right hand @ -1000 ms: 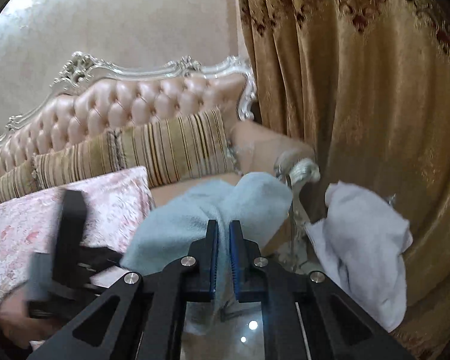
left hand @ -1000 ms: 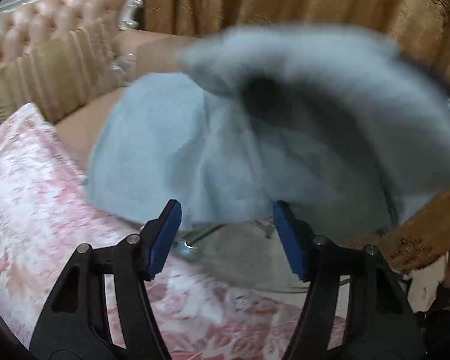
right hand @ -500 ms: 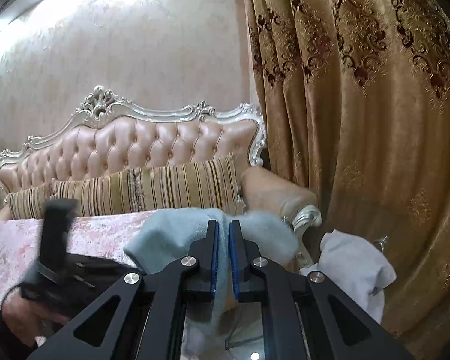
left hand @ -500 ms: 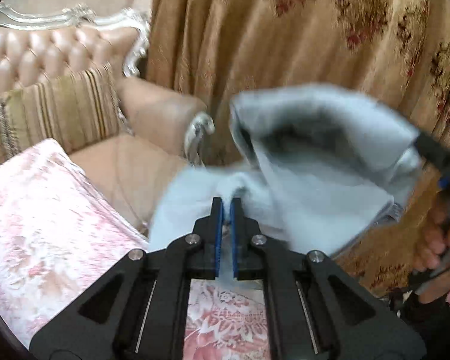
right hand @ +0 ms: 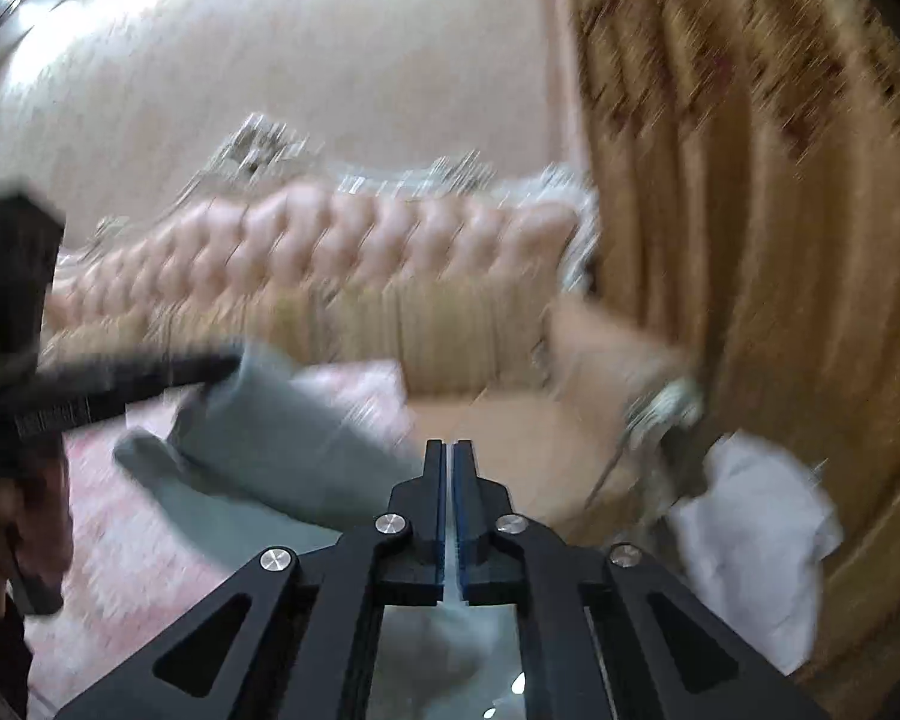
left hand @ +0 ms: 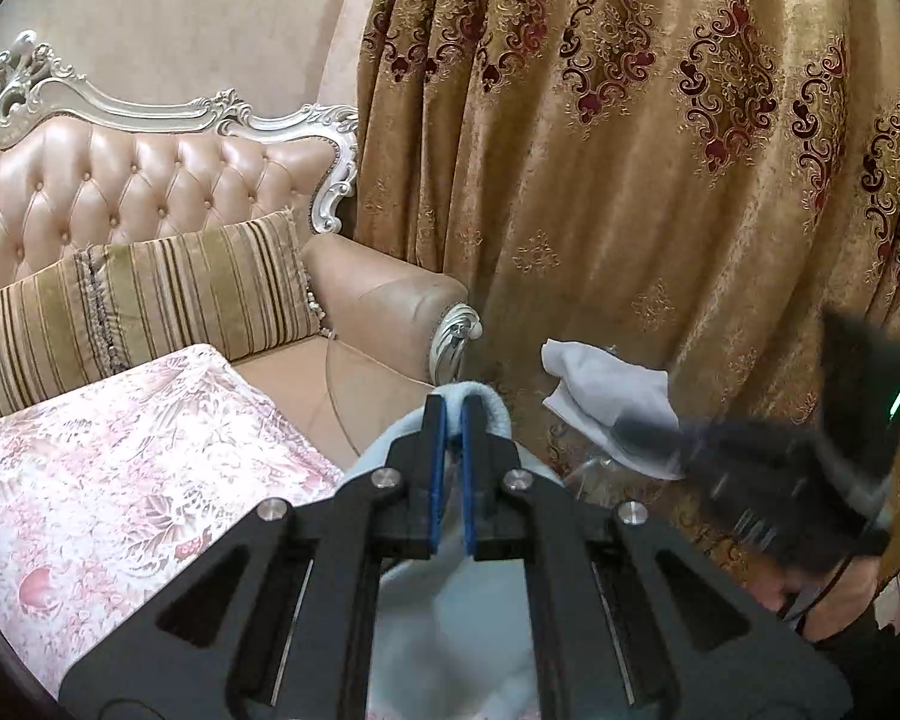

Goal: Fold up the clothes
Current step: 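Lift the shirt with the right tool while the left tool grips it too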

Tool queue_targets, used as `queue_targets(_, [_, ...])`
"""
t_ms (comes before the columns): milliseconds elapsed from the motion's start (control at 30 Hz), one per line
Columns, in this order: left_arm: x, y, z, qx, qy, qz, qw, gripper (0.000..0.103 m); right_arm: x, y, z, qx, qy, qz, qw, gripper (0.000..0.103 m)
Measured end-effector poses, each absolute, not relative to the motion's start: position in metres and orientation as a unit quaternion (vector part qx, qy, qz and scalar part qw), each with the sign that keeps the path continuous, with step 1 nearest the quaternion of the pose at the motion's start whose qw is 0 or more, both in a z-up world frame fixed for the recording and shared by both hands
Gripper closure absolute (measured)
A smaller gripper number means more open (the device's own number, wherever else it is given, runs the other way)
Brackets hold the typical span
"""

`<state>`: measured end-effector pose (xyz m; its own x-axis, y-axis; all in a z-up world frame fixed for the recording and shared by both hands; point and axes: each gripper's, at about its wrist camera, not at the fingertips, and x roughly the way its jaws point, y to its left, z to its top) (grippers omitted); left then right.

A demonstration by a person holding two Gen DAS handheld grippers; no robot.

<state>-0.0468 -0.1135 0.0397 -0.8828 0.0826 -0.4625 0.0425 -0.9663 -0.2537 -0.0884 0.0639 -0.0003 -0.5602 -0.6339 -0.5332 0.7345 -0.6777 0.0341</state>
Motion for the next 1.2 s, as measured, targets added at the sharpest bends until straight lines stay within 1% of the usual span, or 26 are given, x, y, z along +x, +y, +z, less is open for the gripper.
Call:
queue_targets(33, [-0.045, -0.114, 0.038, -0.244, -0.128, 0.961, 0.008, 0.097, -0.084, 0.06, -0.014, 0.276, 0.103, -0.871, 0.394, 0.091])
queue_targets(67, [-0.043, -0.114, 0.037, -0.245, -0.128, 0.961, 0.007, 0.097, -0.079, 0.056, -0.029, 0.29, 0.112, -0.864, 0.397, 0.068])
queue_targets(100, [-0.041, -0.114, 0.036, -0.246, -0.128, 0.961, 0.006, 0.097, -0.073, 0.053, -0.043, 0.305, 0.12, -0.856, 0.4, 0.039])
queue_targets(133, [-0.038, -0.114, 0.034, -0.247, -0.129, 0.961, 0.007, 0.097, -0.07, 0.051, -0.052, 0.308, 0.127, -0.855, 0.397, 0.03])
queue_targets(167, [-0.036, -0.114, 0.031, -0.247, -0.131, 0.96, 0.007, 0.097, -0.068, 0.05, -0.059, 0.309, 0.134, -0.856, 0.392, 0.025])
queue_targets(267, [-0.028, -0.113, 0.027, -0.245, -0.138, 0.96, 0.008, 0.097, -0.061, 0.047, -0.081, 0.311, 0.153, -0.858, 0.378, 0.022])
queue_targets(367, [-0.017, -0.114, 0.03, -0.239, -0.138, 0.961, 0.004, 0.097, -0.053, 0.044, -0.103, 0.314, 0.171, -0.86, 0.363, 0.022])
queue_targets(400, [-0.013, -0.115, 0.032, -0.236, -0.138, 0.962, 0.004, 0.097, -0.054, 0.047, -0.107, 0.315, 0.169, -0.863, 0.357, 0.022])
queue_targets(533, [0.006, -0.117, 0.04, -0.222, -0.14, 0.965, 0.004, 0.097, -0.073, 0.07, -0.11, 0.336, 0.111, -0.871, 0.342, 0.022])
queue_targets(567, [0.013, -0.117, 0.042, -0.216, -0.142, 0.966, 0.006, 0.097, -0.079, 0.074, -0.11, 0.339, 0.095, -0.871, 0.343, 0.02])
queue_targets(667, [0.033, -0.116, 0.048, -0.202, -0.145, 0.969, 0.005, 0.097, -0.096, 0.069, -0.119, 0.353, 0.075, -0.86, 0.361, 0.009])
queue_targets(700, [0.04, -0.116, 0.05, -0.199, -0.143, 0.97, 0.002, 0.097, -0.098, 0.065, -0.12, 0.356, 0.071, -0.856, 0.368, 0.009])
queue_targets(733, [0.046, -0.117, 0.051, -0.196, -0.142, 0.97, -0.004, 0.097, -0.097, 0.063, -0.121, 0.352, 0.064, -0.852, 0.381, 0.011])
queue_targets(767, [0.052, -0.118, 0.051, -0.195, -0.142, 0.971, -0.01, 0.097, -0.094, 0.06, -0.119, 0.35, 0.058, -0.845, 0.4, 0.04])
queue_targets(800, [0.059, -0.121, 0.051, -0.192, -0.143, 0.971, -0.018, 0.097, -0.092, 0.057, -0.116, 0.348, 0.052, -0.836, 0.42, 0.077])
queue_targets(867, [0.073, -0.131, 0.05, -0.185, -0.15, 0.97, -0.039, 0.097, -0.083, 0.052, -0.11, 0.343, 0.046, -0.825, 0.447, 0.083])
queue_targets(900, [0.082, -0.137, 0.05, -0.18, -0.155, 0.97, -0.05, 0.097, -0.075, 0.047, -0.104, 0.33, 0.061, -0.827, 0.45, 0.085])
queue_targets(1000, [0.107, -0.152, 0.05, -0.168, -0.163, 0.969, -0.083, 0.097, -0.053, 0.035, -0.085, 0.298, 0.086, -0.831, 0.462, 0.086])
queue_targets(1200, [0.181, -0.179, 0.06, -0.123, -0.183, 0.962, -0.16, 0.097, -0.014, 0.013, -0.028, 0.234, 0.079, -0.816, 0.523, 0.086])
